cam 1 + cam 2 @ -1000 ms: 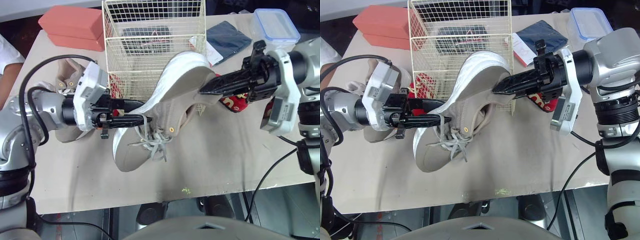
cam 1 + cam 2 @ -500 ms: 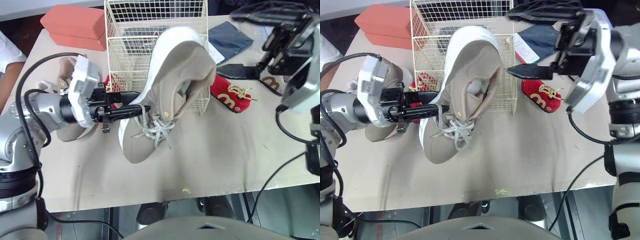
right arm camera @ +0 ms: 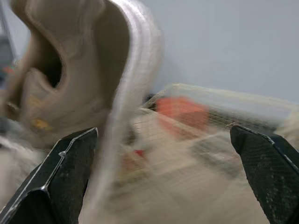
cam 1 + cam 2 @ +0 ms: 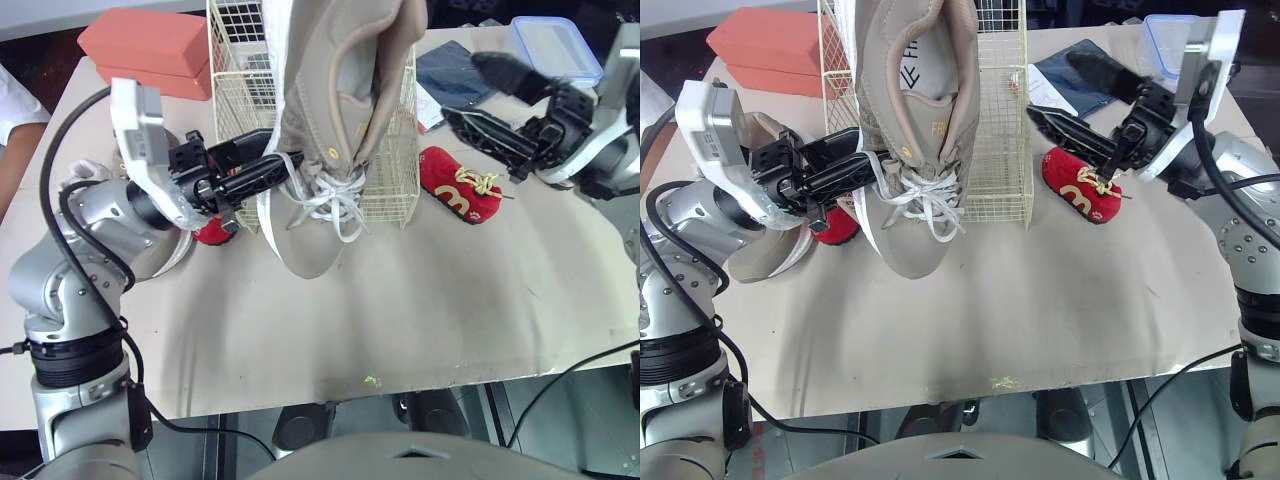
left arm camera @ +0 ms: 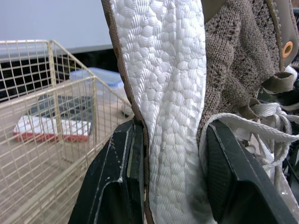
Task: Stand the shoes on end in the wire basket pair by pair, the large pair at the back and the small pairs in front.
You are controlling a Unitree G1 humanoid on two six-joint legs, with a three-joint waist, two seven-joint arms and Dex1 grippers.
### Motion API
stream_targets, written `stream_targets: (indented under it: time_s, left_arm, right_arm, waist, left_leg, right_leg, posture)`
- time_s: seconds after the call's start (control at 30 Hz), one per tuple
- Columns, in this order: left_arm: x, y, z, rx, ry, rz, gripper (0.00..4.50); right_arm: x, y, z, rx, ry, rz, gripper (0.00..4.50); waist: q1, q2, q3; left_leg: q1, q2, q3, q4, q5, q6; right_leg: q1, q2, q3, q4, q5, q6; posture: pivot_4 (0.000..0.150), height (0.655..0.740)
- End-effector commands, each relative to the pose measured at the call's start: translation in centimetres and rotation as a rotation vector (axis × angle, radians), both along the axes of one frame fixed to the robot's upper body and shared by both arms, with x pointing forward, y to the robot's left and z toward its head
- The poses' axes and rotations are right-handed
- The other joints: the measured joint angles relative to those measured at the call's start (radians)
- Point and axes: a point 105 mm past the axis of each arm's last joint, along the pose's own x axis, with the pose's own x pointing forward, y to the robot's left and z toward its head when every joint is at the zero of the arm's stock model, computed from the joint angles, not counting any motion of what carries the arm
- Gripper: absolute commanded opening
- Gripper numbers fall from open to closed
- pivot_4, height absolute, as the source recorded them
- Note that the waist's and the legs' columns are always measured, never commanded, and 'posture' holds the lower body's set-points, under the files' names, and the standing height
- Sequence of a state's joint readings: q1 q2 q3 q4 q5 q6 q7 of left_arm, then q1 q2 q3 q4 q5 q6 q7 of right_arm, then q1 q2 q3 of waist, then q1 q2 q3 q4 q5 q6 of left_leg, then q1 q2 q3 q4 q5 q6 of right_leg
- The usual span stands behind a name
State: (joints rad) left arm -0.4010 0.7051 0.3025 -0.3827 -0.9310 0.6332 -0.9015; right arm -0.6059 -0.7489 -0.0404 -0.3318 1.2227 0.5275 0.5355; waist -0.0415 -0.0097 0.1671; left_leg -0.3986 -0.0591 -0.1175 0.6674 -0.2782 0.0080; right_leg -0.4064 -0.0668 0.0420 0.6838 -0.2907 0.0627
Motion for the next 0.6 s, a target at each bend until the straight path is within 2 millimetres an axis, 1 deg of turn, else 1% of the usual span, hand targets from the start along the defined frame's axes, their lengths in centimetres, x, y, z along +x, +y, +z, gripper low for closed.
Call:
stream_targets:
  time_s: [0.03,0.13,0.17,0.23,0.43,0.47,0.5,0.53,0.6]
  left_arm:
    - [-0.5,-0.5,1.2,0.0,-0.092,-0.018,1.32]
    - [-0.6,-0.8,1.0,0.0,-0.082,-0.039,1.32]
    - [-0.7,-0.9,1.0,0.0,-0.08,-0.047,1.32]
    - [-0.9,-1.0,0.9,0.002,-0.08,-0.056,1.32]
    - [-0.9,-1.0,0.7,0.022,-0.08,-0.056,1.32]
    - [-0.9,-1.0,0.7,0.021,-0.081,-0.057,1.32]
    - [-1.0,-1.1,0.7,0.021,-0.081,-0.058,1.32]
    - [-1.0,-1.1,0.7,0.022,-0.08,-0.058,1.32]
    - [-1.0,-1.2,0.6,0.024,-0.078,-0.06,1.32]
  right_arm:
    - [-1.0,1.4,2.1,0.076,0.051,0.041,4.5]
    - [-1.5,2.5,2.1,0.079,0.081,0.09,4.5]
    - [-1.4,2.8,1.8,0.069,0.091,0.094,4.5]
    - [-1.4,3.0,1.4,0.064,0.117,0.102,4.5]
    - [-1.3,3.4,1.4,0.054,0.126,0.119,4.5]
    - [-1.2,3.4,1.4,0.048,0.128,0.112,3.98]
    - [-1.1,3.5,1.4,0.044,0.128,0.104,3.69]
    - [-1.1,3.5,1.4,0.045,0.128,0.099,3.27]
    - [-0.9,3.5,1.6,0.054,0.132,0.09,2.21]
  waist:
    - [0.0,0.0,0.0]
    - [0.002,0.0,0.0]
    - [0.003,0.0,0.0]
    - [0.003,0.0,0.0]
    - [0.0,0.0,0.0]
    - [-0.001,0.0,0.0]
    - [-0.002,0.0,0.0]
    - [-0.002,0.0,0.0]
    - [-0.001,0.0,0.0]
  left_leg:
    - [0.0,0.0,0.0,0.0,0.0,0.0]
    - [0.0,0.0,0.0,0.0,0.0,0.0]
    - [0.0,0.0,-0.001,0.0,0.0,0.0]
    - [-0.001,-0.001,-0.001,0.0,0.0,0.0]
    - [-0.001,-0.001,-0.001,0.0,0.0,0.0]
    - [-0.001,-0.001,-0.001,0.0,0.0,0.0]
    - [-0.001,-0.001,-0.001,0.0,0.0,0.0]
    - [-0.001,-0.001,-0.001,0.0,0.0,0.0]
    - [-0.001,-0.001,-0.001,0.0,0.0,0.0]
  right_leg:
    - [0.0,0.0,0.0,0.0,0.0,0.0]
    - [0.0,0.0,-0.001,0.0,0.0,0.0]
    - [0.0,0.0,-0.001,0.0,0.0,0.0]
    - [0.0,0.0,-0.001,-0.001,0.0,0.0]
    - [0.0,0.0,-0.001,-0.001,0.0,0.0]
    - [0.0,0.0,-0.001,-0.001,0.0,0.0]
    - [0.0,0.0,-0.001,-0.001,0.0,0.0]
    - [0.0,0.0,-0.001,-0.001,0.0,0.0]
    - [0.0,0.0,-0.001,-0.001,0.0,0.0]
  posture:
    - [0.15,0.74]
    - [0.15,0.74]
    - [0.15,0.74]
    - [0.15,0.74]
    - [0.15,0.74]
    - [0.15,0.74]
    - [0.15,0.74]
    - [0.15,0.74]
    - [0.15,0.74]
